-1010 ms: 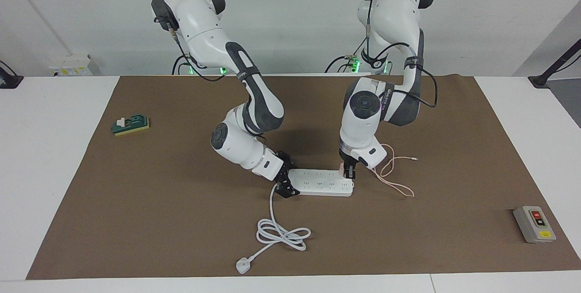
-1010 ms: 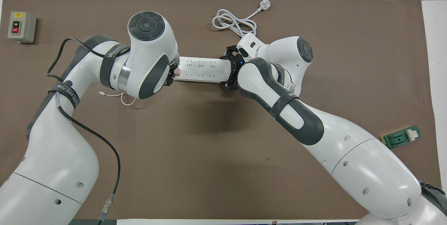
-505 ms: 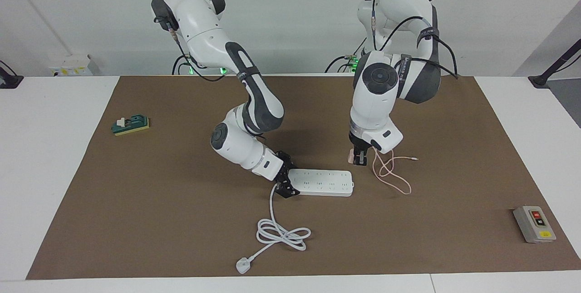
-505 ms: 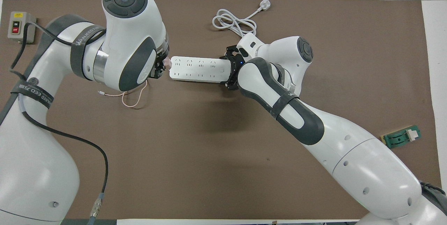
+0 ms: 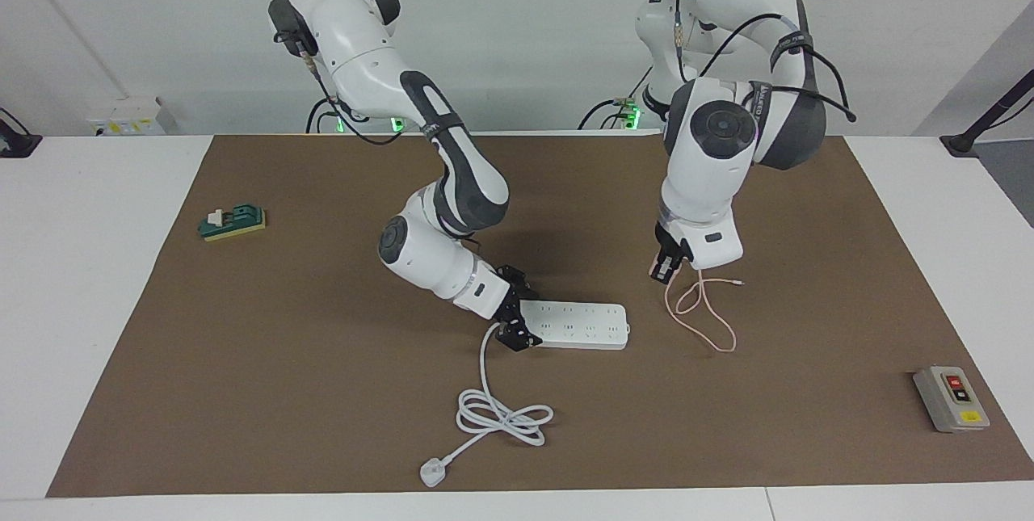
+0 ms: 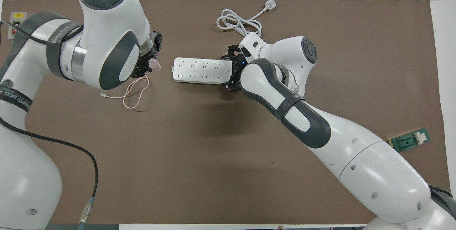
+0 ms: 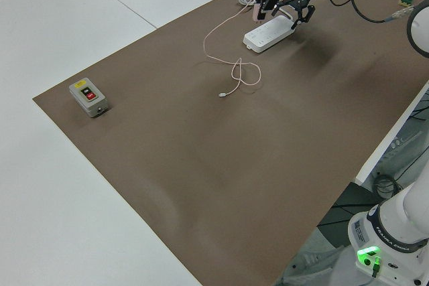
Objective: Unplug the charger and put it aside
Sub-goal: 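Carry the charger toward the robot with the left gripper while the right gripper withdraws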
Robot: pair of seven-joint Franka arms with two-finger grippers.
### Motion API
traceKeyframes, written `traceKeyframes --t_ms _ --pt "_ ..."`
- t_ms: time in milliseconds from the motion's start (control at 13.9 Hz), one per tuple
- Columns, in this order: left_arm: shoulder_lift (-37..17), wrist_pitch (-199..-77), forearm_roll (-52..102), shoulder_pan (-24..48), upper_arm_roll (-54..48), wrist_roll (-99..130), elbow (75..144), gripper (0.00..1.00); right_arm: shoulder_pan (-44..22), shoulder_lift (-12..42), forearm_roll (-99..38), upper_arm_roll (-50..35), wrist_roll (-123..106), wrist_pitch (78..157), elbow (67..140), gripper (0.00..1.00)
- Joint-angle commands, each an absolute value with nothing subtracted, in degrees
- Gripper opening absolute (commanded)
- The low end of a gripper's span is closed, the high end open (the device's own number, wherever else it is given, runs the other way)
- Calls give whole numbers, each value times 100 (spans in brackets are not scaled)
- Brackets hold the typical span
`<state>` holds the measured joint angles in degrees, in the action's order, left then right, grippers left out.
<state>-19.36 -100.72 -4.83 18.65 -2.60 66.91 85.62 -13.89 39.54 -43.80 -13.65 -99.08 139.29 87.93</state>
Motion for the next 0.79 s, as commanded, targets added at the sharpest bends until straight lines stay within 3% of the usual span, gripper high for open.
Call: traceKeyframes --t_ms 0,288,721 --pt "-663 -10474 -492 1714 -272 5444 10137 0 -1064 3596 -4315 -1468 -9774 13528 8771 100" --pt "1025 -11364 -492 1547 -264 4004 12266 0 -826 2990 -4254 -1188 -9326 12755 8842 100" --pt "2073 -11487 7 1187 156 1148 13534 0 -826 1803 -2525 -738 -6650 11928 8912 100"
